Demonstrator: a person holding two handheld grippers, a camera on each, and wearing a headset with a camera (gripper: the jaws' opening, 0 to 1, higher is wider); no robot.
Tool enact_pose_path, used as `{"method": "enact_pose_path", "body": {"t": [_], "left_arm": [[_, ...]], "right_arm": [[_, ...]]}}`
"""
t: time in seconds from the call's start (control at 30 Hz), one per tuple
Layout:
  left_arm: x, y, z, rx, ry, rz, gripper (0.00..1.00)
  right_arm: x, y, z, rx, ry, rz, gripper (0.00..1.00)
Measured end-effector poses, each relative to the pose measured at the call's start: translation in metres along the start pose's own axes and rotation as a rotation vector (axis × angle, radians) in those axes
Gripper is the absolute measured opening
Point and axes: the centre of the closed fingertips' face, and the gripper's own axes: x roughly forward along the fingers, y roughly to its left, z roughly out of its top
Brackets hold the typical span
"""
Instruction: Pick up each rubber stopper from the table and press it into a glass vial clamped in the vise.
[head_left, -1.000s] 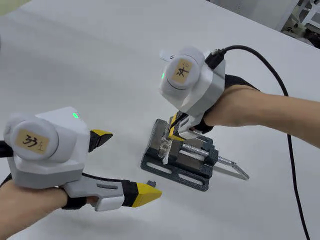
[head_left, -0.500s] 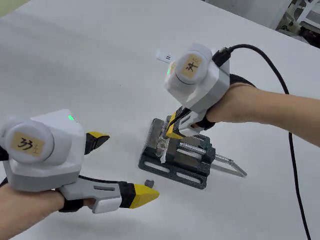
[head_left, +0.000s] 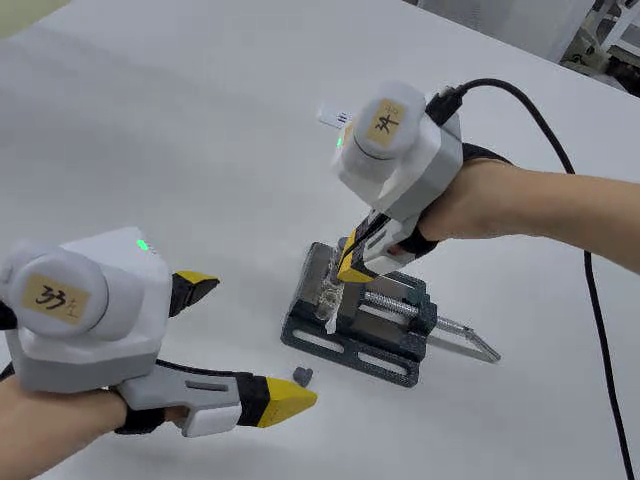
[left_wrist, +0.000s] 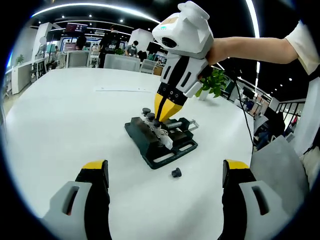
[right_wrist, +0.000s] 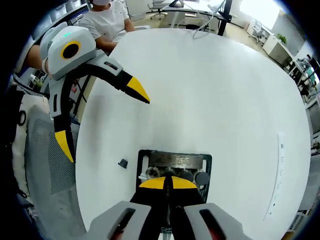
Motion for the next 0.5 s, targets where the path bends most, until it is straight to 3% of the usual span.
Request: {"method": "enact_pose_path", "body": {"t": [0.13, 0.37, 0.5], "left_arm": [[0.0040, -0.0009, 0.0016, -0.001, 0.001, -0.006, 0.94], [0.0074, 0.0007, -0.0008, -0.010, 0.002, -0.006, 0.94], [0.0083, 0.0033, -0.0052, -0.014, 0.010, -0.005, 0.94]], "right_arm": [[0.0002, -0.0004, -0.0005, 0.042, -0.004, 0.021, 0.00], [0.0009, 0.0007, -0.0009, 0.042, -0.001, 0.027, 0.00], [0.0022, 0.0014, 0.0003, 0.030, 0.031, 0.034, 0.00]]}}
